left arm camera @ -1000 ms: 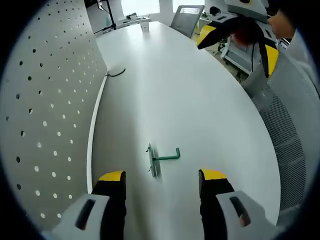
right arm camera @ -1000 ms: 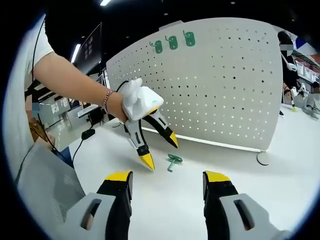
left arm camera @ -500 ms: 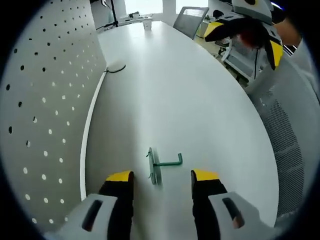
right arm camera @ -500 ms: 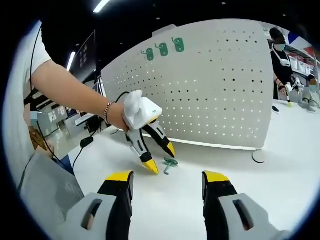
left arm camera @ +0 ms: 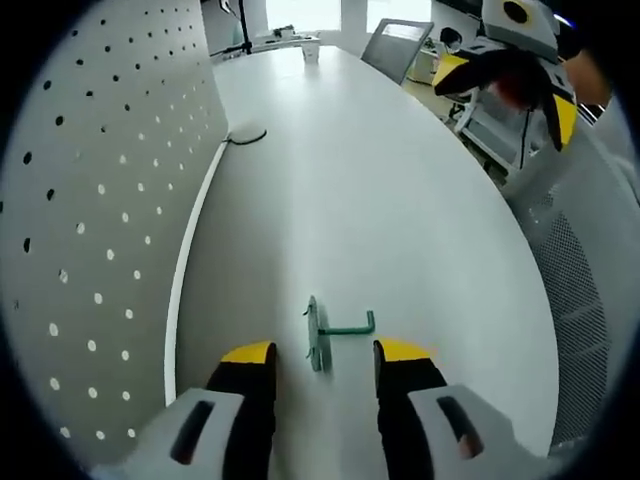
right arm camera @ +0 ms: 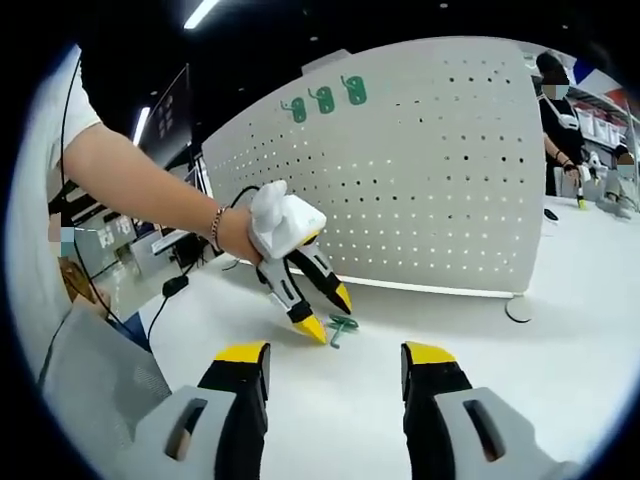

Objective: Insert the hook assembly into the mounting plate slot until the hook locks in place.

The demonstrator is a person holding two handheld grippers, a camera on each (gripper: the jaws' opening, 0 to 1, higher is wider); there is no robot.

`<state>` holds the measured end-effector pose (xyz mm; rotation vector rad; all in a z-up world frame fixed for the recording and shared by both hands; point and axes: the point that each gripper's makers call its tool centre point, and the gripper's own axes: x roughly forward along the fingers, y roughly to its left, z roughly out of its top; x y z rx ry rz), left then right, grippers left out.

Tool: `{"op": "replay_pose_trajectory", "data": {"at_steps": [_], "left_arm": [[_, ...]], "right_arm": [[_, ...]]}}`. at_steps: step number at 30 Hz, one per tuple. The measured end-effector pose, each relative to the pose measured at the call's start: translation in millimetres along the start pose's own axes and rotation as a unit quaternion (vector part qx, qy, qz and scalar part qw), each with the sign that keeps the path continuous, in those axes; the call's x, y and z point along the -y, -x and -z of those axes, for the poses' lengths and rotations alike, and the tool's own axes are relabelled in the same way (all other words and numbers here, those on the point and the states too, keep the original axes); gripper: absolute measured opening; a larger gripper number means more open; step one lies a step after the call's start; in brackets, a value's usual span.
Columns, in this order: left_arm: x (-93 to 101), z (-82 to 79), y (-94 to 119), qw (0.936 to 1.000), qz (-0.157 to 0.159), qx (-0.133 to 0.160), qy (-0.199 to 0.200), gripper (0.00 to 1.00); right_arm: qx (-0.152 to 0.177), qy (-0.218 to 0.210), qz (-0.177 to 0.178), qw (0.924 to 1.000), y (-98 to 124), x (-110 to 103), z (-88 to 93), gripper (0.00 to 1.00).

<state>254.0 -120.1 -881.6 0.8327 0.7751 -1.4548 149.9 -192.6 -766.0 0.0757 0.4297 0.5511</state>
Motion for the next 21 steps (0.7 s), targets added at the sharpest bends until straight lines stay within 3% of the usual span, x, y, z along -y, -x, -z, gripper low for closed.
{"op": "replay_pose_trajectory", "data": {"at_steps": [3,14,21], "left_arm": [[-2.8,-1.0,0.0,0.9998,-0.010,0.005,0.018,0.35],[-5.6,-0.5,1.1,0.9995,-0.027,0.003,0.017,0.13],[-8.0,1.4,1.7,0.9992,-0.035,0.000,0.018,0.04]], "right_arm": [[0.000,-0.001,0.001,1.0000,0.7,0.2,0.9,0.51],[0.003,-0.004,0.001,1.0000,1.0,-0.4,0.3,0.51],[0.007,-0.007,0.001,1.0000,1.0,0.1,-2.6,0.51]]}}
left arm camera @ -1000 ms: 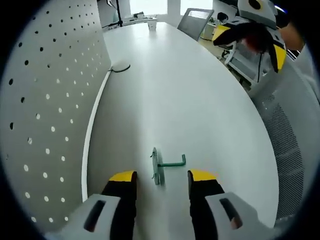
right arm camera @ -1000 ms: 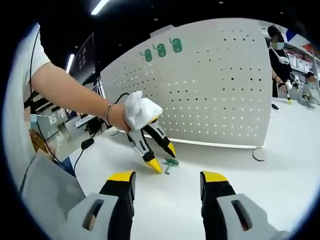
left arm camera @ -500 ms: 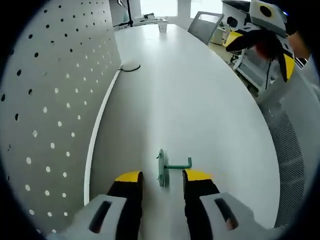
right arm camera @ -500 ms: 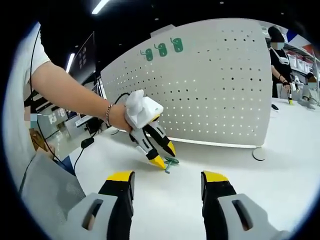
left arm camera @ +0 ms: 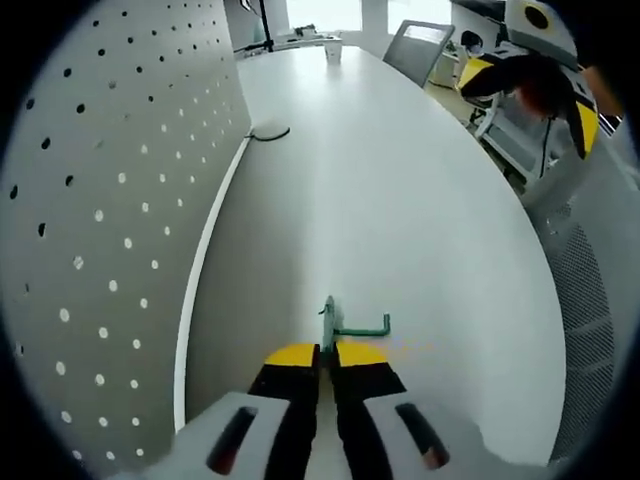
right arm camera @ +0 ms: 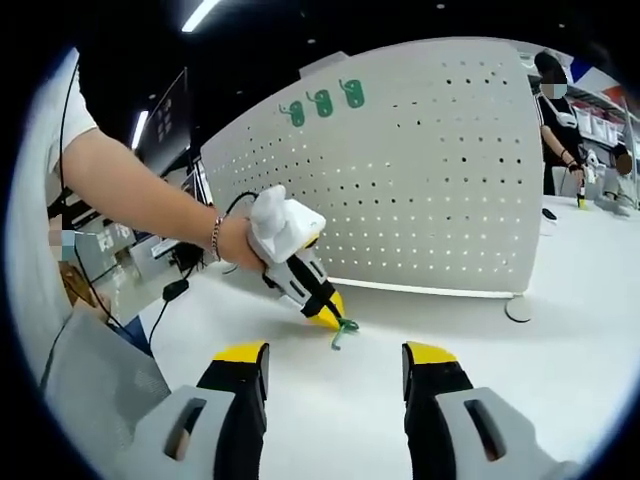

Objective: Insert the hook assembly into the mounting plate slot until the hook locks in place.

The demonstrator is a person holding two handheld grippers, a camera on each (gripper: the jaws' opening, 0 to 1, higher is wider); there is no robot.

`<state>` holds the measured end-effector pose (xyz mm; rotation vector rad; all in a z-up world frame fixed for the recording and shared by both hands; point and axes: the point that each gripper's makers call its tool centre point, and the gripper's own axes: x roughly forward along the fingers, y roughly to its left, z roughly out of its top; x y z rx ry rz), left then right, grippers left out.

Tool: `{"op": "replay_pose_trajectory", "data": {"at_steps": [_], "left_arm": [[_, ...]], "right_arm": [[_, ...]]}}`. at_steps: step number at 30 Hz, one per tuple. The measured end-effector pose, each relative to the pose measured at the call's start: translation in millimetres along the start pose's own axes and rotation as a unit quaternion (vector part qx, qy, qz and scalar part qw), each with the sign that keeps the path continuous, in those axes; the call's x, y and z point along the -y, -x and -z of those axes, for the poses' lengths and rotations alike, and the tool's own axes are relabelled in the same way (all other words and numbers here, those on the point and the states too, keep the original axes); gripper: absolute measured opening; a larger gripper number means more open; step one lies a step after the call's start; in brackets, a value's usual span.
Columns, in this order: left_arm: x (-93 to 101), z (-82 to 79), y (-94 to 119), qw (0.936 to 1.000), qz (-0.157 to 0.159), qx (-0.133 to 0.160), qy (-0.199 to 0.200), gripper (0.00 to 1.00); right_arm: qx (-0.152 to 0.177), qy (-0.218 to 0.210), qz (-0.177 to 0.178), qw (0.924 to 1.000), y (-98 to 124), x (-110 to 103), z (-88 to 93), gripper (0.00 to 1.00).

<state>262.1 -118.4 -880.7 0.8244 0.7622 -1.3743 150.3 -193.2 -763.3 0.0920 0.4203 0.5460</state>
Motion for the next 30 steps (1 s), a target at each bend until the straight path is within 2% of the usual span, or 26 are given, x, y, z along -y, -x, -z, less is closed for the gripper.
{"op": "replay_pose_trajectory", "data": {"at_steps": [19,22,28,30], "left_arm": [[-0.5,0.0,-0.1,1.0000,-0.002,0.006,-0.004,0.03],[0.1,0.2,0.0,0.9998,-0.010,0.006,-0.017,0.03],[-2.9,1.2,1.2,0.9992,-0.029,0.018,-0.019,0.02],[-2.3,0.1,1.6,0.9991,-0.028,0.030,-0.002,0.02]], "right_arm": [[0.005,-0.007,0.000,1.0000,0.4,0.7,-0.2,0.51],[0.004,-0.006,0.001,1.0000,1.2,1.1,0.6,0.50],[0.006,-0.010,0.003,0.9999,2.5,1.7,2.2,0.50],[0.007,-0.009,0.004,0.9999,2.7,2.2,1.8,0.50]]}}
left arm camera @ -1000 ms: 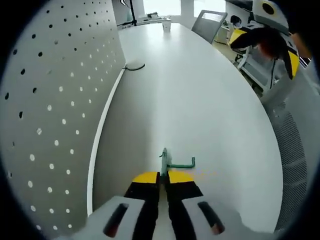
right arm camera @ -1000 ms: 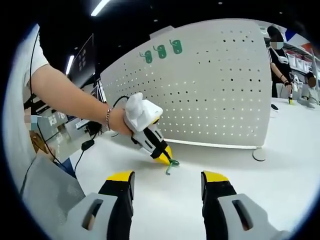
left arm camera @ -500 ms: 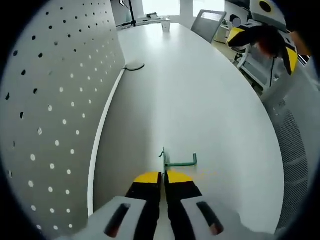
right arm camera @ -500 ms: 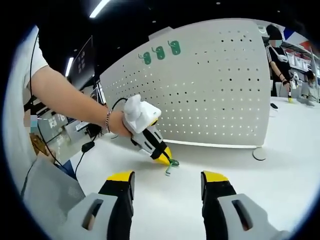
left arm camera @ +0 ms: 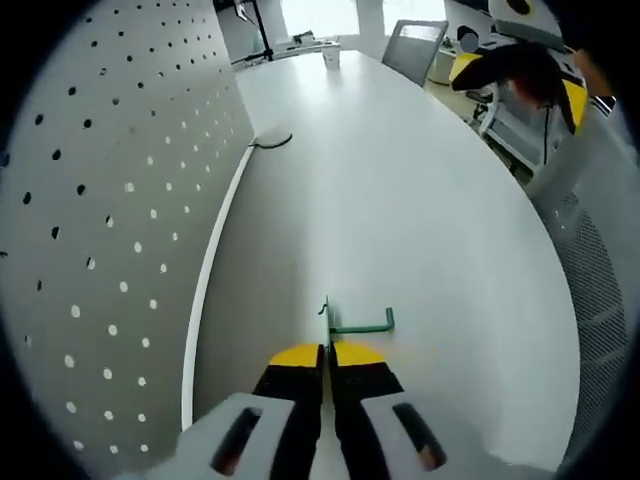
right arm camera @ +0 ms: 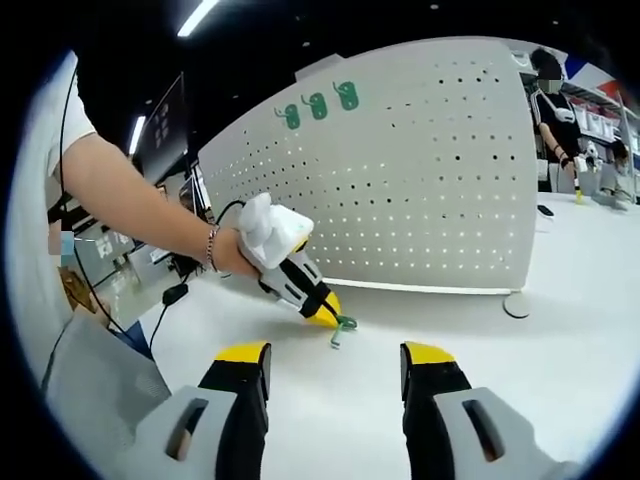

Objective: Insert the hook assembly into the mounting plate slot until the hook locks in place.

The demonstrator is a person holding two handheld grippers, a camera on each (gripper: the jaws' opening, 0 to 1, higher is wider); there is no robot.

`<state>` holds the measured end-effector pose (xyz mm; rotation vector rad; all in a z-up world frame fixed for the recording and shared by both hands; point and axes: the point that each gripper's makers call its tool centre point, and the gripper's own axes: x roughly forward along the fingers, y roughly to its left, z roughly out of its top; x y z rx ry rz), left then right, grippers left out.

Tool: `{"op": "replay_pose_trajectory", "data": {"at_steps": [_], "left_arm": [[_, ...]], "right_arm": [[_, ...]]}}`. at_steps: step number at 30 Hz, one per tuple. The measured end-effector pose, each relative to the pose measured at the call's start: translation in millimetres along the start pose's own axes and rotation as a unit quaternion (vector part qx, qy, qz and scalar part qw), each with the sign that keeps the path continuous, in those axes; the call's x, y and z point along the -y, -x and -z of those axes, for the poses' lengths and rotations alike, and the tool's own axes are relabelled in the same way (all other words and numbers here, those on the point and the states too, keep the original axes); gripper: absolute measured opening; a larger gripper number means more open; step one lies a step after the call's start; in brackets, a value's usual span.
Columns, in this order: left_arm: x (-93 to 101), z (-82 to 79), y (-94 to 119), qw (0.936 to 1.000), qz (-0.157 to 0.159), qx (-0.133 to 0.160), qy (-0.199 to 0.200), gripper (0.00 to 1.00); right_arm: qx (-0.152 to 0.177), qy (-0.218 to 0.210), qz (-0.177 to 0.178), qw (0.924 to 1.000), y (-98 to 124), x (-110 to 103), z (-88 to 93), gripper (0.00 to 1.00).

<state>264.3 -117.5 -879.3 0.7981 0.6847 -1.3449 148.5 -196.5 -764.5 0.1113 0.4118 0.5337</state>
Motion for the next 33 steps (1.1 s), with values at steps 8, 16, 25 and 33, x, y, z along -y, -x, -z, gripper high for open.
{"op": "replay_pose_trajectory", "data": {"at_steps": [8,16,25,33], "left_arm": [[-2.7,-5.7,7,0.9988,-0.006,0.032,0.037,0.02],[-6.8,-18.2,19,0.9965,-0.029,0.071,0.035,0.01],[-13.8,-27.1,36,0.9922,-0.052,0.100,0.053,0.01],[-12.0,-34.9,49,0.9881,-0.072,0.125,0.053,0.01]], "right_arm": [[0.004,-0.001,0.000,1.0000,2,1,-0.9,0.50],[0.008,-0.001,0.000,1.0000,2,1,-2.4,0.50],[0.014,0.001,-0.002,0.9999,2,-2,-5.4,0.51],[0.022,-0.002,-0.007,0.9997,3,-6,-9.1,0.52]]}}
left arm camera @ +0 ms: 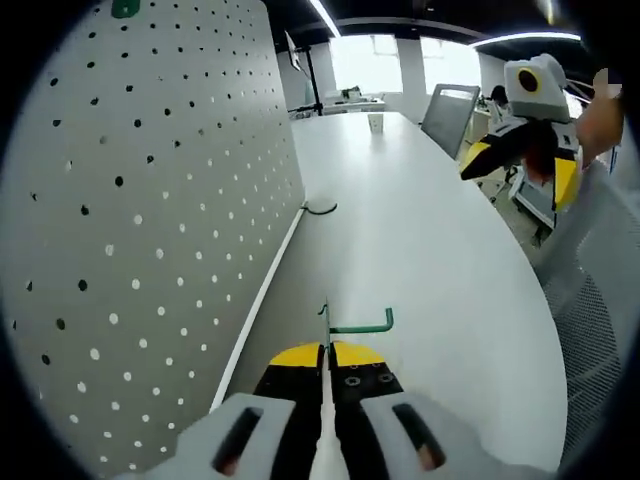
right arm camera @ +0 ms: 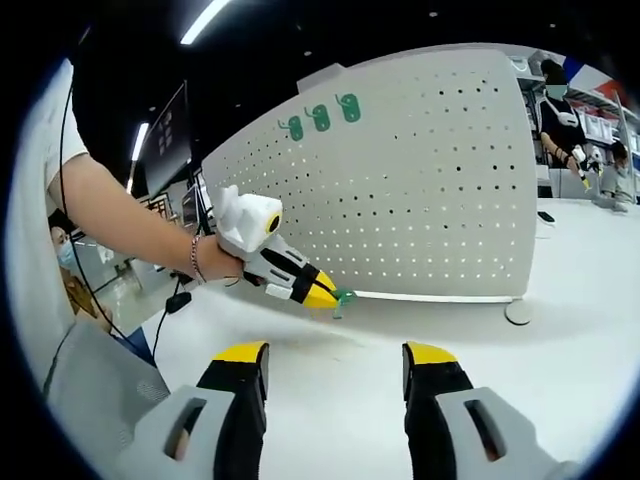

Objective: Insert the hook assembly into the mounting plate slot until the hook locks in place.

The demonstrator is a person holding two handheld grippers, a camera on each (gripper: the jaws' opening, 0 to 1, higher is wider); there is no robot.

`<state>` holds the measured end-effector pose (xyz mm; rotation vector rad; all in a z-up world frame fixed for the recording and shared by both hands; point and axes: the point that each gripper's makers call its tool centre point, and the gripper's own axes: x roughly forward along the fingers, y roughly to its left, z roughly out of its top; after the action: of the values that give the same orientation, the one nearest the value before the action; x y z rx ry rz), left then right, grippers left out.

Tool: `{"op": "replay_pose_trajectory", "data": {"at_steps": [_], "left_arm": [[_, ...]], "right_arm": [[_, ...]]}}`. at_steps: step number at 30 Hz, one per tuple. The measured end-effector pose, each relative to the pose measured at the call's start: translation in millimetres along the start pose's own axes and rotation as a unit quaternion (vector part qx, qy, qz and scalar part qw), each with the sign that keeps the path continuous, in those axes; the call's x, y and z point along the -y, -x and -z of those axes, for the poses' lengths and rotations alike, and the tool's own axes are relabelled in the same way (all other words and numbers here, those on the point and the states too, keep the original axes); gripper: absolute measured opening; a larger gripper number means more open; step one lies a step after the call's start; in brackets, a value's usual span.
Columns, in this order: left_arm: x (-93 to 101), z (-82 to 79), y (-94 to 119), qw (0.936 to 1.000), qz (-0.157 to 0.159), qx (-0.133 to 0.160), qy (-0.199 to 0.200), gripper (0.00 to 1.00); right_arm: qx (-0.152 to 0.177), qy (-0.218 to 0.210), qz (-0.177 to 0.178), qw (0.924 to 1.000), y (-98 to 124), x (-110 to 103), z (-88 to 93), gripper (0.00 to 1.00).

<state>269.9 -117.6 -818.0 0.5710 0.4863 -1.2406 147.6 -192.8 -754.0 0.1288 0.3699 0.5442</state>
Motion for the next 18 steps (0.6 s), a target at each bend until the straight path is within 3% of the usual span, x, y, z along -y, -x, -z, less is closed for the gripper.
{"op": "replay_pose_trajectory", "data": {"at_steps": [8,18], "left_arm": [[0.4,-5.7,10,0.9993,-0.009,0.026,0.024,0.01],[4.2,-20.8,27,0.9976,-0.016,0.067,0.014,0.01]], "right_arm": [[0.005,0.000,-0.006,1.0000,1,-5,-1.8,0.52],[0.013,-0.002,-0.008,0.9999,4,-6,-4.6,0.52]]}}
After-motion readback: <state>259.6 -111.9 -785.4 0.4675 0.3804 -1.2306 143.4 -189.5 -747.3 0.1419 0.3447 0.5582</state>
